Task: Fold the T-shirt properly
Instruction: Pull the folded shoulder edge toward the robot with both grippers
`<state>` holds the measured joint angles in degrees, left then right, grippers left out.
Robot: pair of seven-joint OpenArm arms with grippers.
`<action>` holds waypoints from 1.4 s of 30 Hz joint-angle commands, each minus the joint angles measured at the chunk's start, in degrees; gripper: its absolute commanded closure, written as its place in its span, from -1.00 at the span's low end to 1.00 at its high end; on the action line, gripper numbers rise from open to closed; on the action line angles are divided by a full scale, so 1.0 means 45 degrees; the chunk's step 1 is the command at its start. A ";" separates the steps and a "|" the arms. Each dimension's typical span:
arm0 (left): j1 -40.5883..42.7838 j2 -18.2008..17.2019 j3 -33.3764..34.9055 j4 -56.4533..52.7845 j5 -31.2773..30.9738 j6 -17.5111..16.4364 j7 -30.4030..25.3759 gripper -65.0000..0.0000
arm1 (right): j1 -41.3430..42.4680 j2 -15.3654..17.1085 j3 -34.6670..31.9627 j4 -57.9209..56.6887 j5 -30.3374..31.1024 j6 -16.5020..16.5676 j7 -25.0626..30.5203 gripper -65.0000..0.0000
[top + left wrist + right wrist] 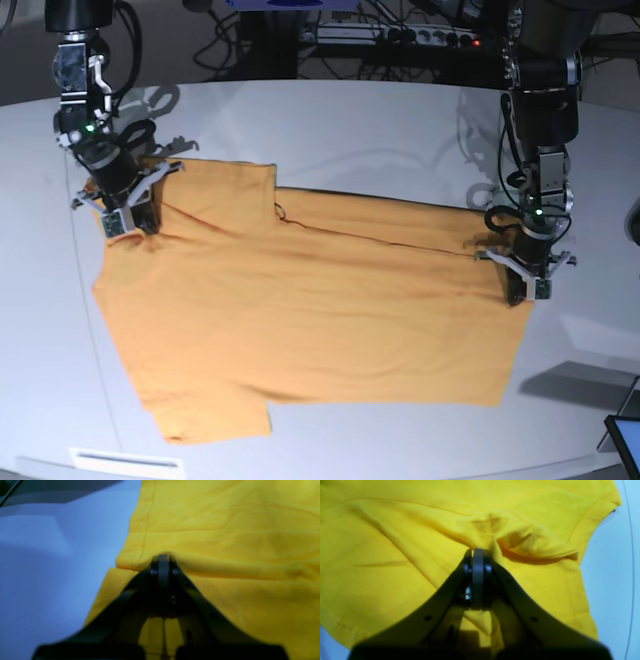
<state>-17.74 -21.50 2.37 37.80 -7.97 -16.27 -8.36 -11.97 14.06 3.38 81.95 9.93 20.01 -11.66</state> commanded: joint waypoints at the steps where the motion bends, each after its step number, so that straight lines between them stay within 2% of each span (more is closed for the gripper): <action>1: 0.0826 0.0196 0.0127 -0.0439 0.0745 -0.0359 0.2336 1.00 | -0.0242 0.0166 0.0021 -0.0170 -0.0674 -0.0198 -0.1482 1.00; 8: 0.2115 0.0254 -0.0009 0.0283 0.0706 -0.0359 0.3528 1.00 | -0.0203 0.0166 0.0021 -0.0151 -0.0674 -0.0198 -0.1482 1.00; 16: 0.3209 0.0157 -0.0048 0.3233 0.0667 -0.0359 0.6283 1.00 | -0.0183 0.0127 0.0021 -0.0131 -0.0674 -0.0198 -0.1482 1.00; 20: 0.4088 0.0196 -0.0927 0.4913 -0.0310 -0.0379 0.7181 1.00 | -0.0242 0.0108 0.0041 -0.0112 -0.0674 -0.0198 -0.1482 1.00; 23: 0.4440 0.0176 -0.1025 0.5929 -0.0720 -0.0379 0.8236 1.00 | -0.0242 0.0127 0.0041 -0.0131 -0.0674 -0.0198 -0.1462 1.00; 31: 0.4850 0.0254 -0.1162 0.6848 -0.0799 -0.0340 1.0151 1.00 | -0.0261 0.0108 0.0041 -0.0092 -0.0674 -0.0198 -0.1462 1.00; 39: 0.5944 0.0528 -0.1201 0.8332 -0.0760 -0.0320 1.1186 1.00 | -0.0437 0.0108 0.0041 -0.0092 -0.0674 -0.0198 -0.1423 1.00; 42: 0.6354 0.0547 -0.1260 0.8723 -0.0818 -0.0320 1.1167 1.00 | -0.0574 0.0108 0.0041 -0.0072 -0.0674 -0.0198 -0.1423 1.00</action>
<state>7.60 -20.12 -4.10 79.13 -13.74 -14.52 27.07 -12.91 14.06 3.42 82.26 9.72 19.57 -11.09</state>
